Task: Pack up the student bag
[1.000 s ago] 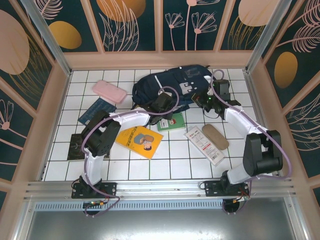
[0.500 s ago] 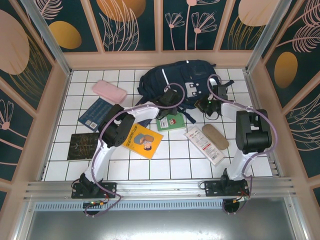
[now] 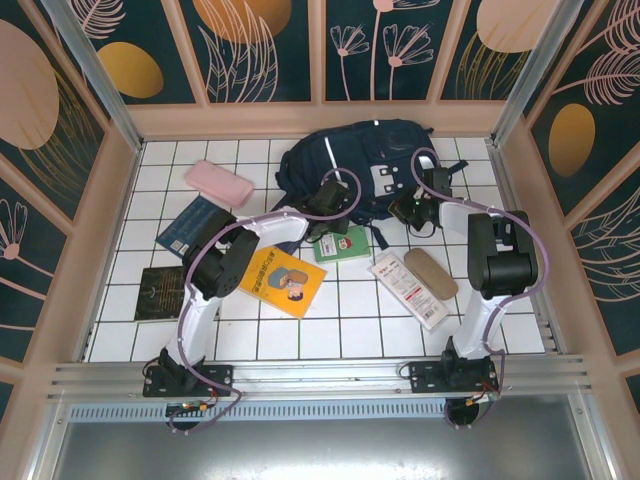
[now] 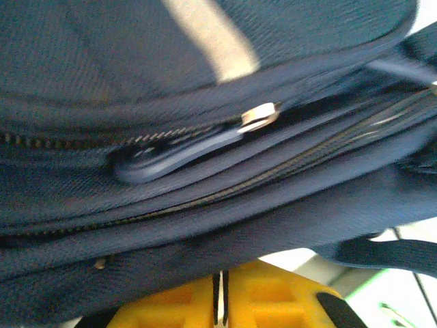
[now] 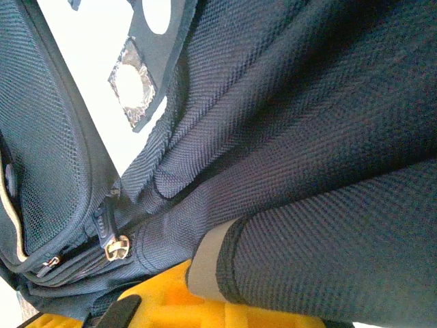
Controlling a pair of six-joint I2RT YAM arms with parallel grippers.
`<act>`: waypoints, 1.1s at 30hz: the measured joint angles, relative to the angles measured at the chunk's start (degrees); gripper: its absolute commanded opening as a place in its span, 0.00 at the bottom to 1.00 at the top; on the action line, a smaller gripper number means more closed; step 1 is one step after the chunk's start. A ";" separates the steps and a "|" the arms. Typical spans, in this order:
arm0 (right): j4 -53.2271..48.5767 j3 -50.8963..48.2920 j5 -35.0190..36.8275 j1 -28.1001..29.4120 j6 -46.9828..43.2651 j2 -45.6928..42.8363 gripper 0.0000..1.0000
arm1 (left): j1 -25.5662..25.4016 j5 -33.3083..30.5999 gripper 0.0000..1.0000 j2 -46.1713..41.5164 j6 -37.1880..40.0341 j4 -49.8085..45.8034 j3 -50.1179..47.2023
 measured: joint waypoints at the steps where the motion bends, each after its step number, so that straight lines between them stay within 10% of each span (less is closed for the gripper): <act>1: 0.00 0.22 -0.02 0.00 0.00 0.11 0.00 | -0.22 0.57 0.14 -0.22 0.42 1.25 0.07; 16: 0.00 0.33 -0.57 -0.42 0.00 0.20 0.00 | -1.46 6.71 0.30 7.30 4.63 3.63 7.89; 33: 0.07 -0.17 -1.16 -1.03 0.07 -0.26 0.00 | 0.74 -2.75 0.16 4.13 5.33 4.15 0.76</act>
